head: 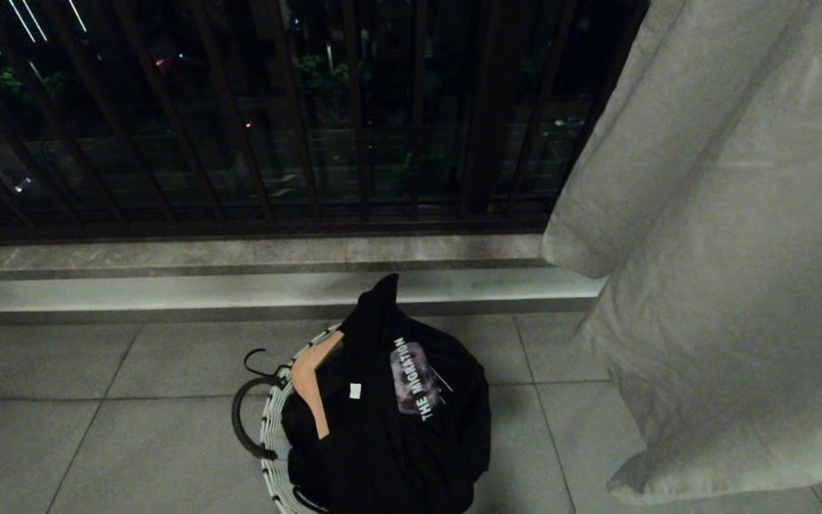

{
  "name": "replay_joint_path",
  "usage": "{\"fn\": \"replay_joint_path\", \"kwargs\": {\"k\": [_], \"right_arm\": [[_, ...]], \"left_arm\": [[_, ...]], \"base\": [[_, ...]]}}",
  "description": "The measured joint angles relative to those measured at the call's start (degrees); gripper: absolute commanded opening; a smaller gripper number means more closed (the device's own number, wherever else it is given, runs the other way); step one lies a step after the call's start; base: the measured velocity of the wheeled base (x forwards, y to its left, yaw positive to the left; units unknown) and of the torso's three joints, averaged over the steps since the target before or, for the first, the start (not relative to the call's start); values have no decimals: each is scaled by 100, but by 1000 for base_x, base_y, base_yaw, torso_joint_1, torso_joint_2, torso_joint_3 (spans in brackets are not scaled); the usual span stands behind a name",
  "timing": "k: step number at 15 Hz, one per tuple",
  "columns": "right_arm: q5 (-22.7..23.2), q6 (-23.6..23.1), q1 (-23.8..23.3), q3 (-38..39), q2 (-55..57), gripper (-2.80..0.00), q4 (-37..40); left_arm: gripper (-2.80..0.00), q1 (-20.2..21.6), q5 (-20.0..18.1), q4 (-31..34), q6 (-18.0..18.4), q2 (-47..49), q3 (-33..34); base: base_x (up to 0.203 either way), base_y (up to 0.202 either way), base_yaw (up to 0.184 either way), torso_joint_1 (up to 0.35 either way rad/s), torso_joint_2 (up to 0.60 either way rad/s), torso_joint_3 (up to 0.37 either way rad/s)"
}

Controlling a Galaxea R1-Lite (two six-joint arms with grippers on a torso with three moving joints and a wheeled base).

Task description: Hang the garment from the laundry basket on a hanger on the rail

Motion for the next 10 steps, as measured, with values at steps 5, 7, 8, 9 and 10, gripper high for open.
{"fn": "replay_joint_path", "kwargs": {"k": [5, 7, 8, 9, 10], "right_arm": [[9, -7, 0, 0, 0, -280, 0], [11, -7, 0, 0, 0, -280, -1], [9, -7, 0, 0, 0, -280, 0], [16, -7, 0, 0, 0, -280, 0], [17, -9, 2, 0, 0, -280, 0]], "left_arm": [[-280, 0, -2, -5, -2, 0, 0], [-280, 0, -3, -6, -2, 0, 0], [-280, 0, -2, -7, -2, 0, 0], [-280, 0, -2, -9, -7, 0, 0], [-280, 0, -2, -9, -16, 0, 0]], "base": [[0, 0, 0, 7, 3, -197], [0, 0, 0, 5, 2, -192], [0, 0, 0, 6, 3, -194], [0, 0, 0, 2, 2, -193], [0, 0, 0, 7, 7, -192]]}}
